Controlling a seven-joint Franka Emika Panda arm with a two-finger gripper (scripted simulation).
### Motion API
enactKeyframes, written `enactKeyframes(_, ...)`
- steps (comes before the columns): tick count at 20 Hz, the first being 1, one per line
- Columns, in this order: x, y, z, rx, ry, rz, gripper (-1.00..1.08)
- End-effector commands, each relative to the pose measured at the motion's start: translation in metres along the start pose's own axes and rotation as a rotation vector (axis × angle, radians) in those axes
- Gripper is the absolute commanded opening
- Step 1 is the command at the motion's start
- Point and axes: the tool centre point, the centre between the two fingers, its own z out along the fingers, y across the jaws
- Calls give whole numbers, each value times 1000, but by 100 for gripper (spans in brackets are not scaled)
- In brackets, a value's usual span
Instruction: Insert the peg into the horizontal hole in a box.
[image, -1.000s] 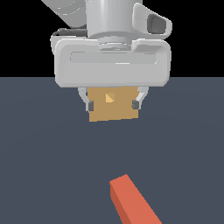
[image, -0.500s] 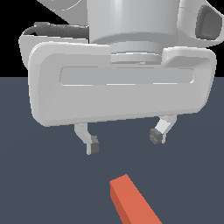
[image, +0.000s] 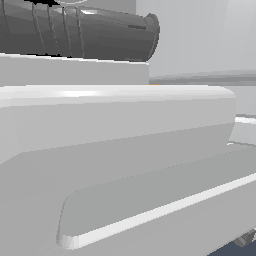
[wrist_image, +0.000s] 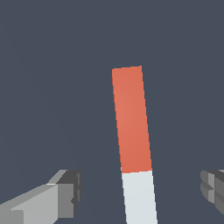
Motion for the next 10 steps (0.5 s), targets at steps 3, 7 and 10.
enactKeyframes(3, -27, 3, 9, -1, 2, -41, 100)
enactKeyframes(7, -44, 6, 14, -1, 3, -66, 100)
enactKeyframes(10, -53, 8, 17, -1, 3, -79, 100)
